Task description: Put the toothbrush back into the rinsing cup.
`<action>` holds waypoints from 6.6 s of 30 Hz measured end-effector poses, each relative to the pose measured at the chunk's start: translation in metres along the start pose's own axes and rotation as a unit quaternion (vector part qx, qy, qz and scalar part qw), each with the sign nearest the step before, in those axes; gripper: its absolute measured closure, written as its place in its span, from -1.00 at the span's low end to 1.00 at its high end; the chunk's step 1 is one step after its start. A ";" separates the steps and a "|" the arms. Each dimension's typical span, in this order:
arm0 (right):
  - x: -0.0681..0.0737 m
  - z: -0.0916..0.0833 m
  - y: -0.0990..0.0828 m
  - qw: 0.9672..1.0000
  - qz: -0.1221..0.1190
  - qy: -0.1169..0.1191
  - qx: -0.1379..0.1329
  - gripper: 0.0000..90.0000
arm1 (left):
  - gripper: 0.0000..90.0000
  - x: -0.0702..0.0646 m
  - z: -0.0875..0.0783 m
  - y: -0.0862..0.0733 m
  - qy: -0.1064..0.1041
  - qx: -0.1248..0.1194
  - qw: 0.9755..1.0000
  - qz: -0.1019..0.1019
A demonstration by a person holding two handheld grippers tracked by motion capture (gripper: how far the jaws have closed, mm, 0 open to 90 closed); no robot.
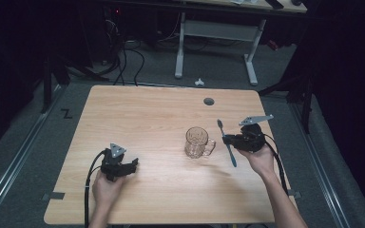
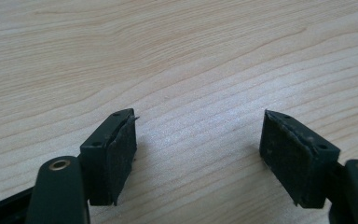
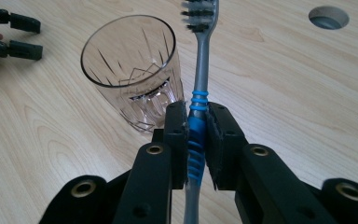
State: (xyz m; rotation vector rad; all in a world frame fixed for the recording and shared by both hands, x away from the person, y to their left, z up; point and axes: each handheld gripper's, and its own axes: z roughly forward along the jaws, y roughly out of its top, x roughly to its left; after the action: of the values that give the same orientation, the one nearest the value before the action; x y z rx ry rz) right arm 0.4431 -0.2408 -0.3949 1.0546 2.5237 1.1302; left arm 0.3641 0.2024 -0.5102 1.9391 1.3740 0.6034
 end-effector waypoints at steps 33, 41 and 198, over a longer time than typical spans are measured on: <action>0.018 -0.005 0.028 0.998 -0.029 0.013 -0.061 0.77 | -0.38 0.000 0.000 0.000 0.000 0.000 1.000 0.000; 0.020 -0.005 0.036 0.997 -0.029 0.012 -0.072 0.77 | -0.38 0.000 0.000 0.000 0.000 0.000 1.000 0.000; 0.021 0.010 0.021 0.995 -0.022 -0.009 -0.094 0.76 | -0.39 0.000 0.000 0.000 0.000 0.000 1.000 -0.001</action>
State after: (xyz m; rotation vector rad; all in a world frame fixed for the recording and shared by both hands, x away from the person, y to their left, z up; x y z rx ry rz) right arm 0.4430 -0.2109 -0.3839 0.9524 2.3586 1.3089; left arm 0.3641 0.2024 -0.5102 1.9381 1.3747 0.6030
